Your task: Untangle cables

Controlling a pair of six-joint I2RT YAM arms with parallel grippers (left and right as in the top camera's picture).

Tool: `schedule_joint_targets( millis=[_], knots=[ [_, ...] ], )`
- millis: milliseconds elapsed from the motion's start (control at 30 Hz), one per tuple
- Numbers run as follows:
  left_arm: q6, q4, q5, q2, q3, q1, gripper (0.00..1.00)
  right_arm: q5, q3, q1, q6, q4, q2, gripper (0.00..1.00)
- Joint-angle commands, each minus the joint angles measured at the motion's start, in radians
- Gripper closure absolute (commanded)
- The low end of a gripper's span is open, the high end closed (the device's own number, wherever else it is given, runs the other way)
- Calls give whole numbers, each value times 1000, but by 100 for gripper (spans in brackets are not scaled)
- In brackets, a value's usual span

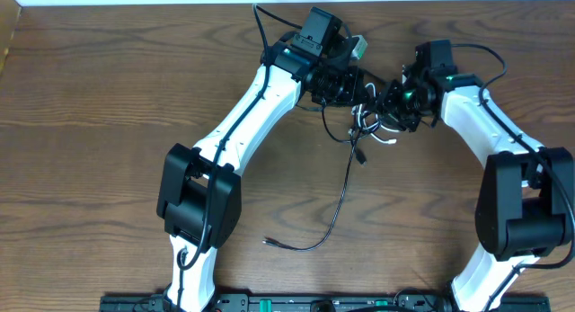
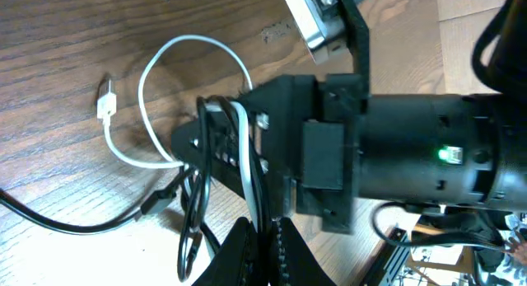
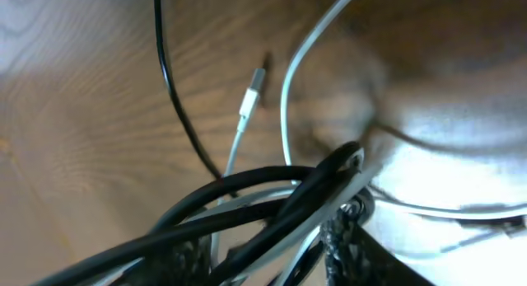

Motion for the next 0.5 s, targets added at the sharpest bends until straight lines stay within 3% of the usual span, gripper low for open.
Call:
schedule_joint_targets(
  millis=[0, 167, 367, 467],
  knots=[
    [-2, -3, -2, -2, 11, 0, 92, 60, -26, 11, -7, 51, 59, 66],
    [-1, -23, -33, -2, 11, 1, 93, 70, -27, 11, -57, 57, 90, 99],
    [56, -59, -54, -1, 10, 0, 92, -11, -27, -25, -202, 29, 6, 99],
    [56, -58, -54, 1, 10, 0, 87, -97, -27, -44, -251, 3, -58, 99]
  ],
)
